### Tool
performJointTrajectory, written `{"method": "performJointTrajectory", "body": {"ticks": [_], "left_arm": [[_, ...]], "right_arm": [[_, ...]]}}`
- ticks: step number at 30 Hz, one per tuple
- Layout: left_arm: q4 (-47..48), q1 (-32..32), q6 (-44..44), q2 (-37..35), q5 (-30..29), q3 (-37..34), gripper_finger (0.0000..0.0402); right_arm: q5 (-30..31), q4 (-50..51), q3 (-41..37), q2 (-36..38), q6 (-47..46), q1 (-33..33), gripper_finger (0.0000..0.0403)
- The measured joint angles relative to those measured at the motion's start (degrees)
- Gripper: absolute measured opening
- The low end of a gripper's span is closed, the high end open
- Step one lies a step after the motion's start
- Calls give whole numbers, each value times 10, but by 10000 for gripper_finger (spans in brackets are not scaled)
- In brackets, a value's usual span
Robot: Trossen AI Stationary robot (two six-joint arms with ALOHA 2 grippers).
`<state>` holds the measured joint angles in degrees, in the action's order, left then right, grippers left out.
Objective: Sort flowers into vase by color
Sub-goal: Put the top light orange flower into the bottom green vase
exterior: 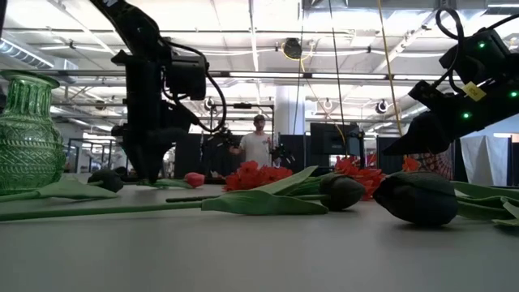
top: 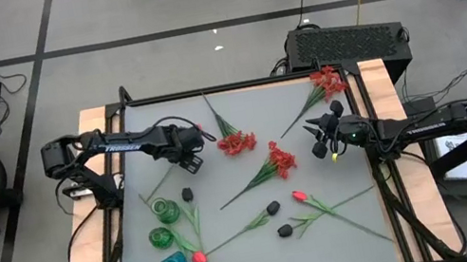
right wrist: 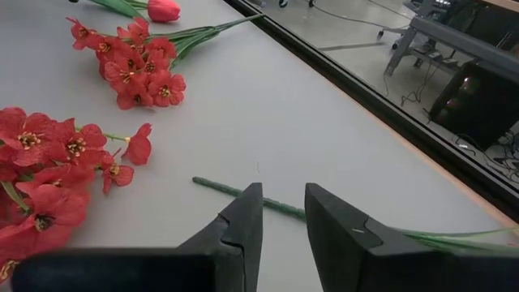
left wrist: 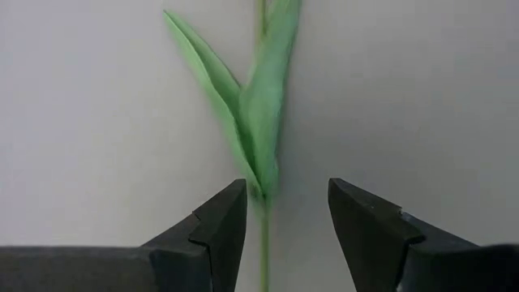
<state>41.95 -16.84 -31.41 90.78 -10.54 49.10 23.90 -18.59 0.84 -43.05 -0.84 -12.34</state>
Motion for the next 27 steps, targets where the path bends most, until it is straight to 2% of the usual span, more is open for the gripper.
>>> {"method": "performJointTrajectory", "body": {"ticks": [9,14,20,27], "left_arm": [[8,-19,3,0,-4,0,183],[8,-15,-26,0,38,0,183],[7,-18,-8,0,13,0,183],[6,-38,-15,0,12,0,183]], "right_arm": [[0,1,0,0,0,0,86],[0,1,0,0,0,0,86],[0,1,0,0,0,0,86],[0,1,0,0,0,0,86]]}}
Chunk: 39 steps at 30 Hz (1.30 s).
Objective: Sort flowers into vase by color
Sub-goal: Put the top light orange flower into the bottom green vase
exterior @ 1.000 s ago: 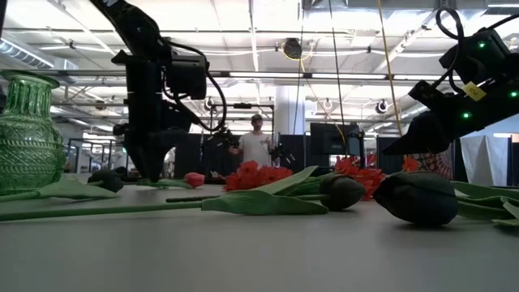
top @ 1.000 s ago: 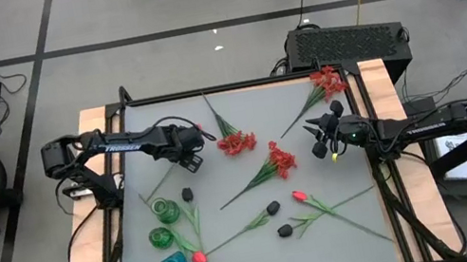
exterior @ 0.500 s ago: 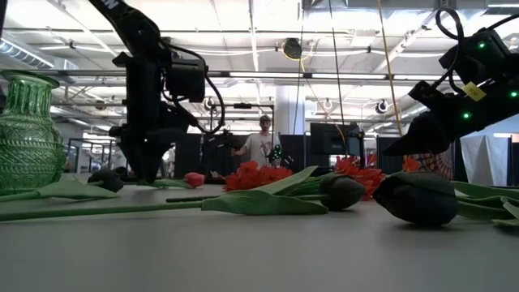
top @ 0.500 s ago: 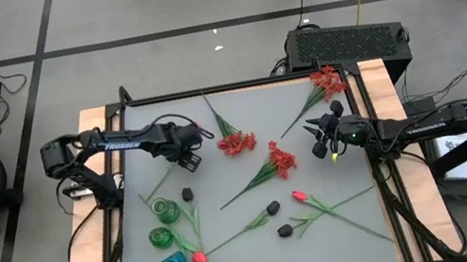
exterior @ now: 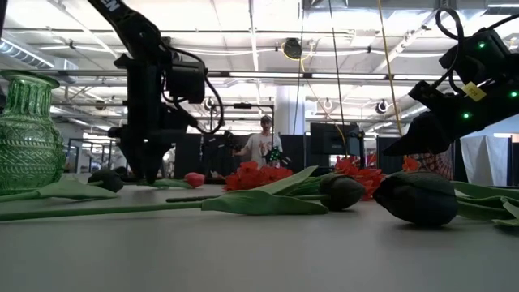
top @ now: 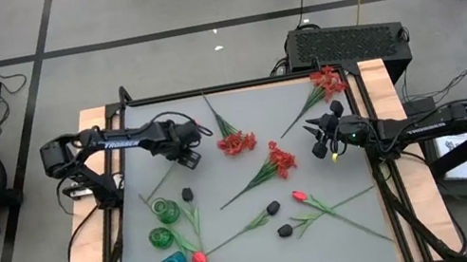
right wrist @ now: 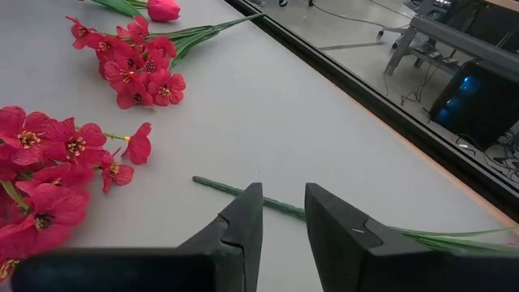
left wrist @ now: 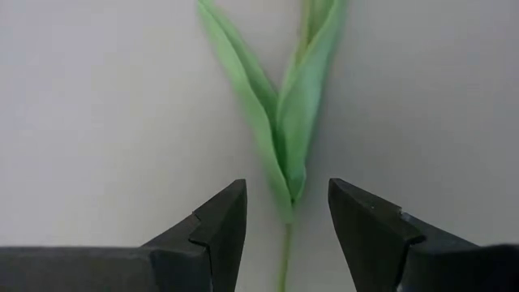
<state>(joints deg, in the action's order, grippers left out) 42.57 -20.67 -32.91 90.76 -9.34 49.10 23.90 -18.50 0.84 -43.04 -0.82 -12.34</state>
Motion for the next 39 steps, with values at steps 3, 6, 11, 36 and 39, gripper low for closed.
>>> {"method": "performJointTrajectory", "body": {"ticks": [3,6,11,36,39], "left_arm": [[2,5,-24,0,6,0,183],[1,15,-7,0,2,0,183],[-2,1,7,0,-12,0,183],[-5,10,19,48,8,2,90],[-3,10,20,43,7,2,42]], "right_arm": [[0,0,0,0,0,0,86],[0,0,0,0,0,0,86],[0,0,0,0,0,0,86],[0,1,0,0,0,0,86],[0,1,0,0,0,0,86]]}}
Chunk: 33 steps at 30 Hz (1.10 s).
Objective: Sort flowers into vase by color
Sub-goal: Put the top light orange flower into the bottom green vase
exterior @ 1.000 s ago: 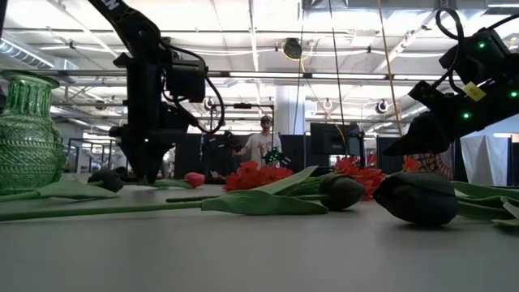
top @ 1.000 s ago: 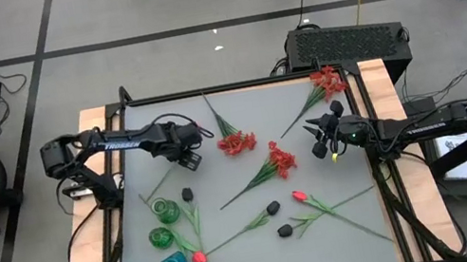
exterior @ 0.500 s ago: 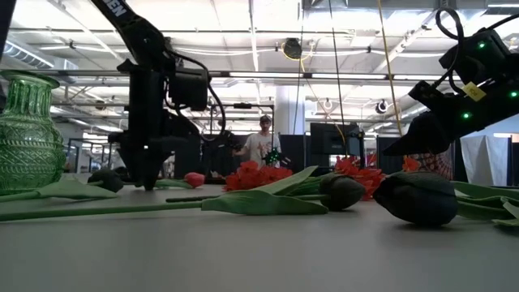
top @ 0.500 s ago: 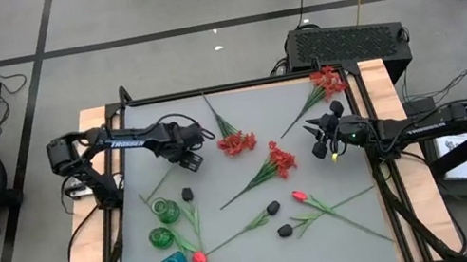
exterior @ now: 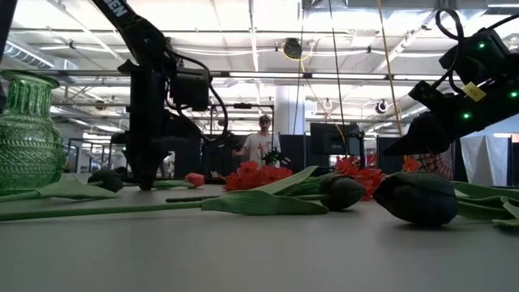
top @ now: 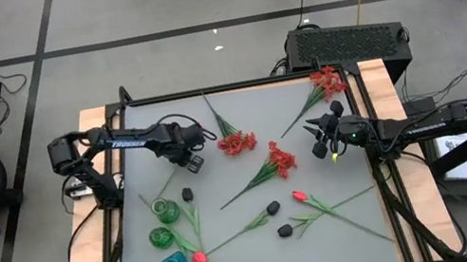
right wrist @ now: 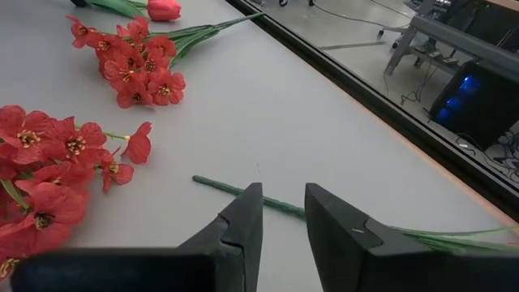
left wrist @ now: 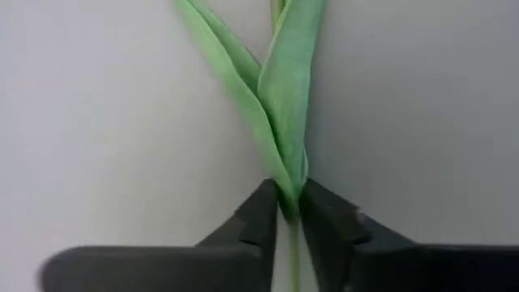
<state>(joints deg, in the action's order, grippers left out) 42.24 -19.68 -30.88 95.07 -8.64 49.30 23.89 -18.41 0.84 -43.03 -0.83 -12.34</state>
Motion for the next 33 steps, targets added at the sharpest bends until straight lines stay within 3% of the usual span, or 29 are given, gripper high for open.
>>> {"method": "performJointTrajectory", "body": {"ticks": [3,17,33], "left_arm": [[2,0,3,-7,-6,-1,11],[101,13,29,-90,-133,-3,5],[114,80,89,-414,-140,-2,9]], "right_arm": [[0,0,0,0,0,0,86],[0,0,0,0,0,0,86],[0,0,0,0,0,0,86]]}}
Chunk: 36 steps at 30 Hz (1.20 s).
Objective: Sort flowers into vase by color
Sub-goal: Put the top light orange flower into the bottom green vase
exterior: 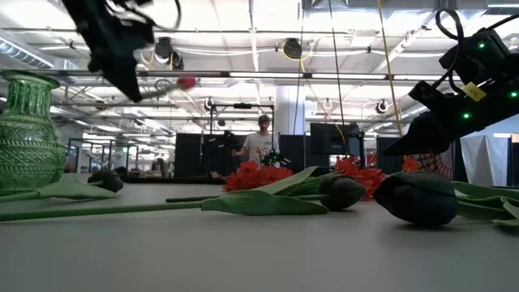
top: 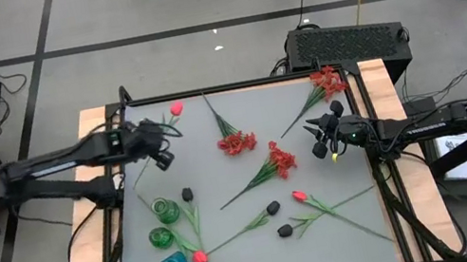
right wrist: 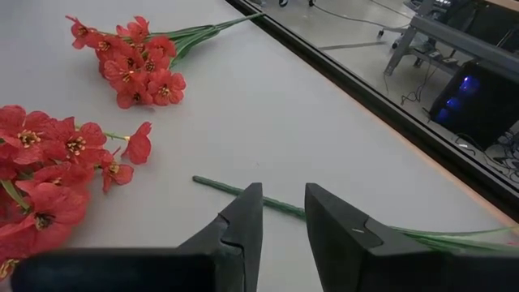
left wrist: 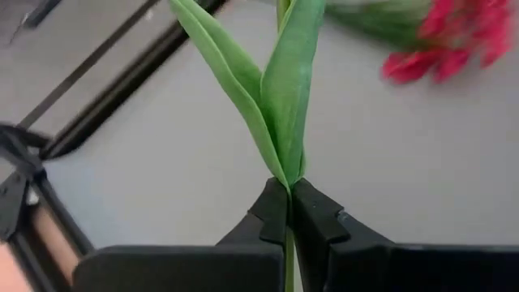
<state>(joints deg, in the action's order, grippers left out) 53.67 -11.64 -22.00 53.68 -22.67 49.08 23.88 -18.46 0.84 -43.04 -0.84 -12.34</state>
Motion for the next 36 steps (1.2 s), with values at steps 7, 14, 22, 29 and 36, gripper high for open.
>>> {"method": "performJointTrajectory", "body": {"ticks": [7,14,22,29,36], "left_arm": [[1,37,36,-126,51,0,11],[1,74,56,-235,117,0,12],[-8,101,92,-341,179,1,13],[-10,103,119,-421,254,1,13],[-47,103,183,-457,389,1,13]], "right_arm": [[0,0,0,0,0,0,86],[0,0,0,0,0,0,86],[0,0,0,0,0,0,86],[0,0,0,0,0,0,86],[0,0,0,0,0,0,86]]}}
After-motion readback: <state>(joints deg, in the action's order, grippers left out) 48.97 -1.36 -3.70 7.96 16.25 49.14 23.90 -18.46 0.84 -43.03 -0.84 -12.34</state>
